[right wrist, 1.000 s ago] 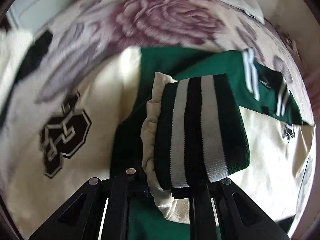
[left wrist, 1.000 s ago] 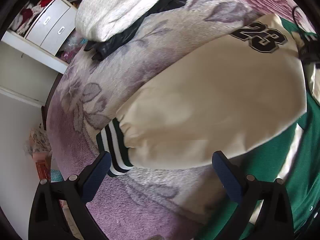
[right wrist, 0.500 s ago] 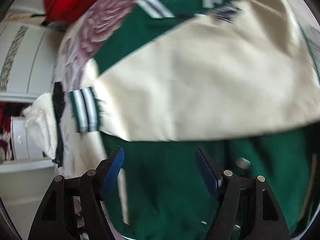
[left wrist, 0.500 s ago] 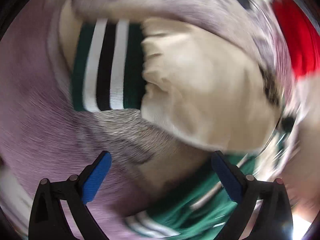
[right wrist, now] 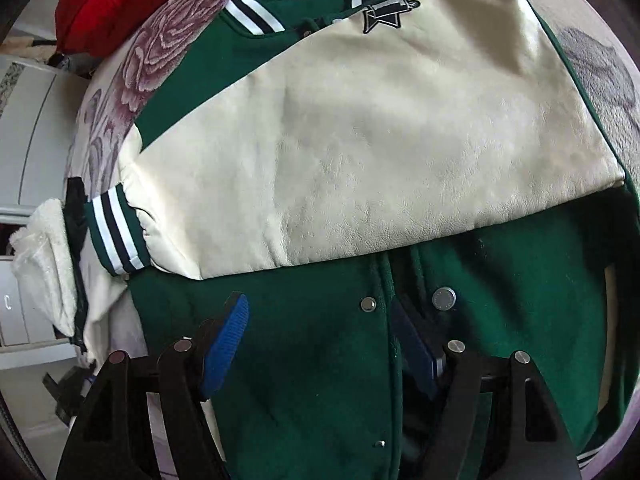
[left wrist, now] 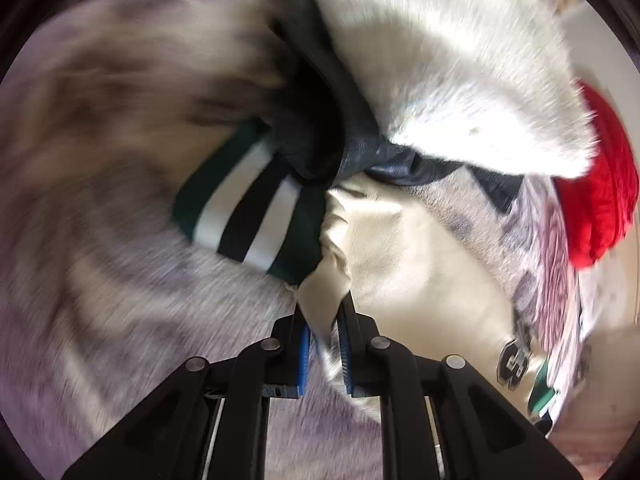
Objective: Fold large clothes
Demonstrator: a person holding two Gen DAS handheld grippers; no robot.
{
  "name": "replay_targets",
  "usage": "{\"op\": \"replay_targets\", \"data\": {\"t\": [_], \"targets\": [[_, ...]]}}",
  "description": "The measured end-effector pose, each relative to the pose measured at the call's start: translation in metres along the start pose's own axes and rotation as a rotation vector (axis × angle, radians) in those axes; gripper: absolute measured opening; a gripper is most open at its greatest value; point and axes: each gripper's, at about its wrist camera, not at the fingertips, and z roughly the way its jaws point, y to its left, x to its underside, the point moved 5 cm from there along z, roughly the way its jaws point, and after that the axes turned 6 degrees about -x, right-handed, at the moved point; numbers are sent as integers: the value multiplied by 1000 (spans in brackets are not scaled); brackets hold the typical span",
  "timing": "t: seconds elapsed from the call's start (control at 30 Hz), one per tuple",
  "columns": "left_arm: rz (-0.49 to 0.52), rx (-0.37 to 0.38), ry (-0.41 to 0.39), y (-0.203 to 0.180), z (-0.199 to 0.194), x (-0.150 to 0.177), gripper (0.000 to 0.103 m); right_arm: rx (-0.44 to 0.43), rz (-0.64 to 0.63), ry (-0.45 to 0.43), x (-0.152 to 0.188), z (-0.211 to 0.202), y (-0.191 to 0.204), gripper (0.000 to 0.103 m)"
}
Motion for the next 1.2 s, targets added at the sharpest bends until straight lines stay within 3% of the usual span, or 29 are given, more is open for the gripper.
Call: {"op": "replay_targets", "data": {"t": [0.03, 0.1, 0.13, 0.17, 0.23, 0.27, 0.3, 0.37, 0.43, 0.53, 0.6, 0.77, 0.83, 0.87, 0.93, 1.0, 1.07, 1.2], "targets": [[-5, 4, 40, 6, 10, -1, 20, 4, -9, 5, -1, -4, -2, 75], [-34, 87, 63, 4, 15, 1, 56, -8, -23, 20, 0, 1, 5, 75], [-50, 134, 56, 1, 14, 1, 65, -13, -27, 24, -1, 2, 8, 75], [-63, 151, 47, -1, 12, 2, 72, -18, -30, 25, -1, 2, 11, 75], [-81, 126, 20, -4, 11, 6, 72, -24, -34, 26, 0, 6, 17, 75], [-91, 111, -10, -6, 8, 6, 68, -22, -33, 28, 0, 8, 19, 75], [-107, 81, -49, -7, 5, 7, 44, -26, -28, 33, 1, 13, 20, 75], [-113, 9, -107, -5, -3, 8, 8, -20, -22, 42, 2, 18, 23, 75], [-99, 2, -157, -8, -22, 11, 6, 1, -26, 47, 2, 23, 27, 75], [-5, -46, -254, -20, -67, 17, 5, 108, -80, 26, -4, 23, 38, 75], [68, -76, -325, -37, -100, 19, 5, 126, -111, -1, -12, 22, 51, 75], [242, -80, -512, -102, -176, 18, 5, -38, -137, -17, -34, 32, 105, 74], [296, -64, -564, -129, -191, 10, 5, -92, -164, -5, -40, 45, 131, 63], [327, -51, -579, -142, -198, 6, 5, -113, -177, 21, -41, 57, 145, 51], [399, -41, -610, -174, -206, 0, 5, -144, -204, 124, -35, 95, 168, 50], [475, -26, -627, -203, -212, 3, 5, -76, -239, 164, -34, 117, 176, 51], [557, -10, -654, -231, -220, 17, 5, -104, -227, 173, -35, 110, 173, 52], [722, 45, -628, -288, -225, 72, 5, -115, -148, 123, -31, 63, 131, 67]]}}
